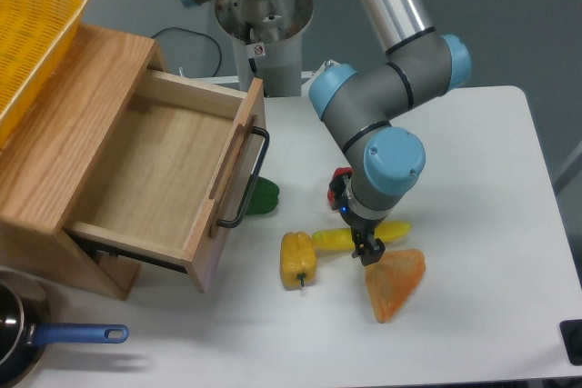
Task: Pick up the banana
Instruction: 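Swing the gripper down over the middle of the yellow banana, then descend and align the gripper fingers around the banana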
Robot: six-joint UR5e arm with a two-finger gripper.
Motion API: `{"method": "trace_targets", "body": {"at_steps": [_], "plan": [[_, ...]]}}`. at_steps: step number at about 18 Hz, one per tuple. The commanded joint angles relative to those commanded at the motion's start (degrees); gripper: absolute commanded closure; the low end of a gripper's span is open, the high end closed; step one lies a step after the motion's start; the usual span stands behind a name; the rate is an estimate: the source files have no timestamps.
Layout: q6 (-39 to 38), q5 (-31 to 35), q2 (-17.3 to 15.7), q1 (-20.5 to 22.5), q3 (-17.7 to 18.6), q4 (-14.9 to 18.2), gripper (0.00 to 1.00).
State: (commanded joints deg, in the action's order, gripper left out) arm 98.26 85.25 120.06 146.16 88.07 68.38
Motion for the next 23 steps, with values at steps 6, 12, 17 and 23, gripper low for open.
{"method": "trace_targets", "body": {"at_steps": [6, 12, 17, 23], "plan": [[0.09, 0.00, 0.88, 0.00, -0.18, -0.09, 0.00], [0.18, 0.00, 1.32, 0.00, 0.26, -0.88, 0.00], [0.26, 0.00, 2.02, -0.09, 0.53, -1.32, 0.00], [0.18, 0.00, 2.55, -0.18, 0.79, -1.41, 0.00]]}}
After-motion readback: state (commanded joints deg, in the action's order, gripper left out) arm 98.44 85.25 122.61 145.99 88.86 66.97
